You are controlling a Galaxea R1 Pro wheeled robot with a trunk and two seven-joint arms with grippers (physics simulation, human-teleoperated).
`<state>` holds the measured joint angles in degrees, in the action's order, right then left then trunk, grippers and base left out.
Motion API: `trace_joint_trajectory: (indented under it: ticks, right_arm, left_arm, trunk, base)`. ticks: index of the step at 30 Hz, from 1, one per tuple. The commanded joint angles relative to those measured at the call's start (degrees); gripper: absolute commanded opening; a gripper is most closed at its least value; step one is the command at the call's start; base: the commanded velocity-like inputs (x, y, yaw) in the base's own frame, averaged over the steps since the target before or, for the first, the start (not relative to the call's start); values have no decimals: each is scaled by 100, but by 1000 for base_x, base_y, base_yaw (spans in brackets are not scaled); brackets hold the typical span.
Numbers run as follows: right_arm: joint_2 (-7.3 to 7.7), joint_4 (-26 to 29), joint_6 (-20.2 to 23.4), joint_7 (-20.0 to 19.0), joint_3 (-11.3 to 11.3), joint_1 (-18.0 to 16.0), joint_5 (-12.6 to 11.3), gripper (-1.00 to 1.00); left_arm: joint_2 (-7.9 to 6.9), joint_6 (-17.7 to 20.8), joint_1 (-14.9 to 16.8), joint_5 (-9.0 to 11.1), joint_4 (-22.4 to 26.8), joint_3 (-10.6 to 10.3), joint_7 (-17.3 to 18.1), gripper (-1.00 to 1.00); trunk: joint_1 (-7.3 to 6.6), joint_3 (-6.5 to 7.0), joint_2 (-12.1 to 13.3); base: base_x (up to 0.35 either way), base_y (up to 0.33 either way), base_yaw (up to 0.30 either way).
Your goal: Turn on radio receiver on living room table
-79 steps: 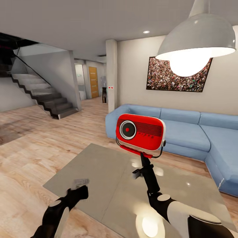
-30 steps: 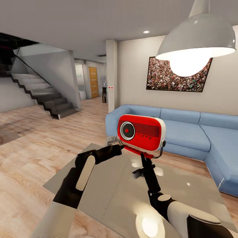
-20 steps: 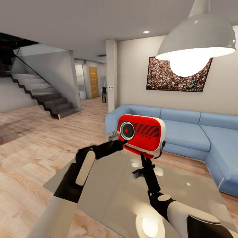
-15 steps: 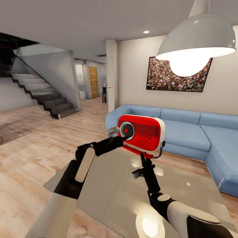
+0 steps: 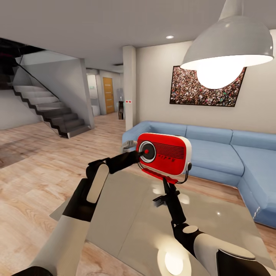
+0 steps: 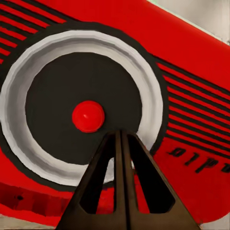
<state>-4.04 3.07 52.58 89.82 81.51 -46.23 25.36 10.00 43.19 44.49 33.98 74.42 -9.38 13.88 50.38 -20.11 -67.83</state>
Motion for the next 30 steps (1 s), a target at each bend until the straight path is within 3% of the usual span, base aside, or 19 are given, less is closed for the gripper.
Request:
trace_joint_trajectory:
  ticks: [1, 5, 13, 30]
  right_arm:
    - [-1, 1, -3, 1, -15, 0, 12, -100]
    - [-1, 1, -3, 1, -20, 0, 18, -100]
    - [-1, 1, -11, 1, -16, 0, 21, -100]
    - [-1, 3, -11, 1, -20, 0, 22, -100]
  left_arm:
    - [0, -1, 3, 2, -22, 6, -146, -100]
    - [0, -18, 7, 11, -201, 14, -455, -100]
    - [0, -55, 22, 22, -539, 16, -491, -100]
    - [0, -143, 677, 54, -1212, -2, -432, -100]
  trunk:
    - [0, 0, 0]
    - [0, 0, 0]
    - [0, 0, 0]
    - [0, 0, 0]
  base:
    - [0, 0, 0]
    - [0, 0, 0]
    - [0, 0, 0]
    - [0, 0, 0]
